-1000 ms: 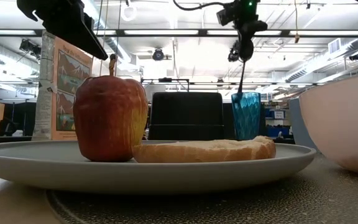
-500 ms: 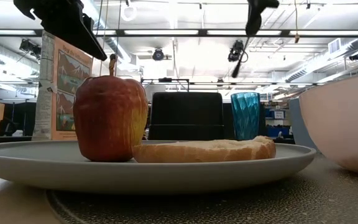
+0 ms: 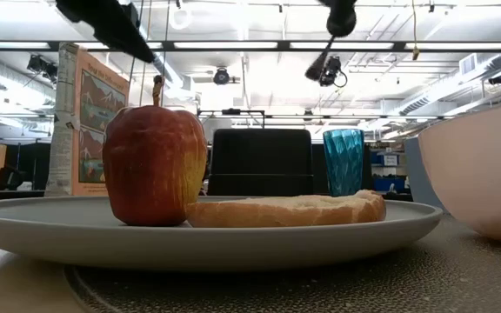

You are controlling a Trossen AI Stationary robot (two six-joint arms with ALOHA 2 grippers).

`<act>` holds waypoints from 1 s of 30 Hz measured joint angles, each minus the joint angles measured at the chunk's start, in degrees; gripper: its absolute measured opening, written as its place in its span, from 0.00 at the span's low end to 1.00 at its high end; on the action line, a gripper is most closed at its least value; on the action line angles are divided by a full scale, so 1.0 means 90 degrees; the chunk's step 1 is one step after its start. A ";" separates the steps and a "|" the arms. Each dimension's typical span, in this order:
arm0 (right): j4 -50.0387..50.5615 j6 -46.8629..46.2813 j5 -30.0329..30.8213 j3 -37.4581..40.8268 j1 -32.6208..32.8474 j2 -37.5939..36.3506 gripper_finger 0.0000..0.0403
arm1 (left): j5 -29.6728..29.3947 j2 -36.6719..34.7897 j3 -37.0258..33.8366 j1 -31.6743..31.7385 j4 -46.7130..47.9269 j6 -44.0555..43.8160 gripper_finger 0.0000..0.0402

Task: Arrange a breakfast setting
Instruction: Put the black spoon to the right of the blue plate on the brown placemat

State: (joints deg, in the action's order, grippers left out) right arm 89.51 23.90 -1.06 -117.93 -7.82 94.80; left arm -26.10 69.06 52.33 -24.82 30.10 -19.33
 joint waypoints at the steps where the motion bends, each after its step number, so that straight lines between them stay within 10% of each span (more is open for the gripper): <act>1: -0.0029 0.0010 -0.0142 0.0116 0.0060 0.0095 0.04 | 0.0111 -0.0002 0.0028 -0.0007 -0.0008 0.0004 0.45; 30: -0.2182 0.0380 -0.2701 0.4132 -0.0740 0.0799 0.04 | 0.0598 -0.0019 0.0042 0.0114 0.0273 0.0242 0.45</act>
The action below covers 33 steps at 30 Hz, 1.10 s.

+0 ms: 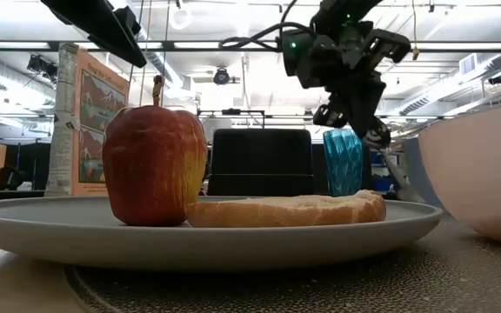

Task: Arrange a breakfast setting
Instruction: Put the black spoon to the right of the blue plate on the brown placemat

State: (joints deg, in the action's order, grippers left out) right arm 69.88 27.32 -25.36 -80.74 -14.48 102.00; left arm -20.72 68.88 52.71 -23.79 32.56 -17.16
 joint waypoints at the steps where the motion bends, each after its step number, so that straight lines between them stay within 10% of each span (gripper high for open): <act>1: -0.0082 -0.0005 -0.0114 0.0072 0.0003 0.0000 0.04 | 0.0002 0.0000 0.0000 0.0001 0.0000 0.0000 0.45; 33: -0.1799 0.0033 -0.1063 0.0533 0.1087 -0.0005 0.04 | -0.0001 0.0000 -0.0005 0.0168 0.0034 -0.0016 0.45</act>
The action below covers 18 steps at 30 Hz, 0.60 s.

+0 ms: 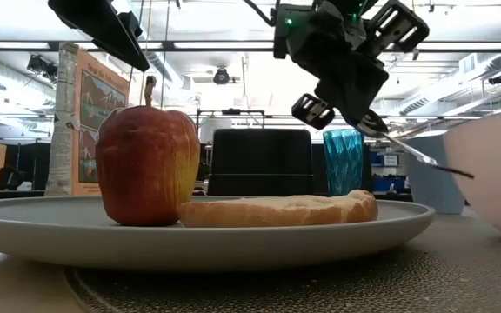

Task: Arrange a breakfast setting
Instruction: Put the black spoon to the right of the blue plate on the brown placemat

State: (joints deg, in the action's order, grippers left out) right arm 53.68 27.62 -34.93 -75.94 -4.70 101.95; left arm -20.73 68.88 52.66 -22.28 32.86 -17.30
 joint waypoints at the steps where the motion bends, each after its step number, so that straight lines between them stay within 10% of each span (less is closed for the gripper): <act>1: -0.0065 0.0002 -0.0042 0.0005 0.0026 0.0000 0.04 | 0.0000 0.0000 0.0000 0.0000 -0.0002 -0.0002 0.45; 18: -0.1646 -0.0316 -0.0251 0.1256 0.0270 0.0012 0.04 | 0.0000 0.0000 -0.0002 0.0000 -0.0007 -0.0002 0.45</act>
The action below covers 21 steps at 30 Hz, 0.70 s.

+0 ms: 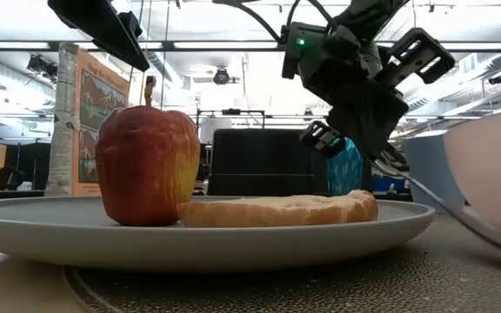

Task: Arrange a breakfast setting
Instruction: Put the black spoon to the right of the blue plate on the brown placemat, then return to home position

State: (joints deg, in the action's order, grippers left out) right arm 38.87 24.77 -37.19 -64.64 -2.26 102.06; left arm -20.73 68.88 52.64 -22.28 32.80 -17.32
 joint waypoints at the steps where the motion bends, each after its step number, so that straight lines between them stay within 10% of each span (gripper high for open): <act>1: -0.0029 -0.0094 0.0010 0.0024 0.0000 0.0000 0.04 | 0.0000 0.0000 0.0000 0.0000 0.0002 0.0000 0.45; 14: 0.0924 -0.0445 0.0339 -0.0482 -0.0102 -0.0030 0.33 | -0.0008 -0.0004 -0.0081 -0.0044 -0.0934 0.0959 0.45; 21: 0.0128 -0.0490 0.0810 0.0000 -0.0134 -0.0992 0.31 | -0.0106 -0.0374 -0.1533 -0.0290 -0.2816 0.1330 0.45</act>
State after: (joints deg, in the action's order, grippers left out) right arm 40.03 20.36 -29.91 -64.64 -3.46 93.13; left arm -21.68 65.52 38.85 -24.89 7.46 -5.35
